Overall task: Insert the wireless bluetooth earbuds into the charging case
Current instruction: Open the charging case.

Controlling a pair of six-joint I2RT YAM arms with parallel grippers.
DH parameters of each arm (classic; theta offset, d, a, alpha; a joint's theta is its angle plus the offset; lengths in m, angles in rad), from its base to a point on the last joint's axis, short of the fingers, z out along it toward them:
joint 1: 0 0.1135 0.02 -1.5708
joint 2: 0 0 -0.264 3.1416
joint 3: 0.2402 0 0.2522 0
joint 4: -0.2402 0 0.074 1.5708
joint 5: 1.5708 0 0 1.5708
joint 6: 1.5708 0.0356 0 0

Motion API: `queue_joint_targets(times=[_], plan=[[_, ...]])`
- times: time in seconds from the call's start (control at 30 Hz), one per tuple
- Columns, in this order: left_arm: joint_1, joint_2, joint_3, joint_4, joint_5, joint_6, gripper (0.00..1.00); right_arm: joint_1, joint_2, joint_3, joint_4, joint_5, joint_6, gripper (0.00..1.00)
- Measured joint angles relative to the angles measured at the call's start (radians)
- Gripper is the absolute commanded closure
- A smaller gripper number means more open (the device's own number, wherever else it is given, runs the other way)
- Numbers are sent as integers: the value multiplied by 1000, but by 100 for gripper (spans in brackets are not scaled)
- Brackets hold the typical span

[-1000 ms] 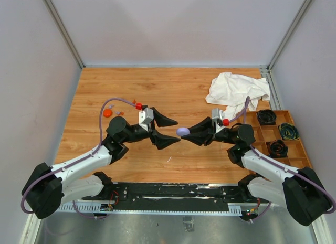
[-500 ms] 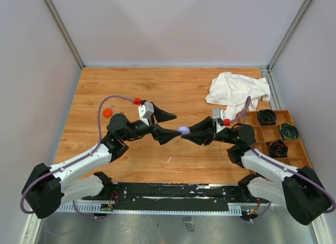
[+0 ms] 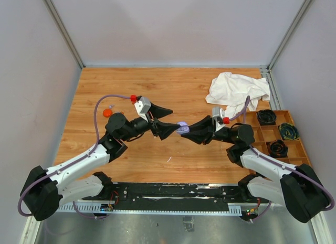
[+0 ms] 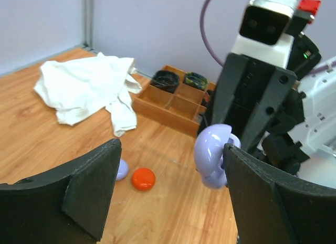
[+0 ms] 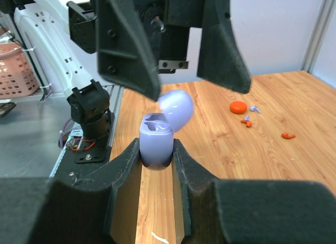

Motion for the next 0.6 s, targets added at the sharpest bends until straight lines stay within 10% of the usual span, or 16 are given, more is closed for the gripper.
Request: queue_joint_targets(times=[0.6], plan=[[2, -42, 6, -104, -217, -18, 1, 1, 26, -4, 3, 22, -10, 88]])
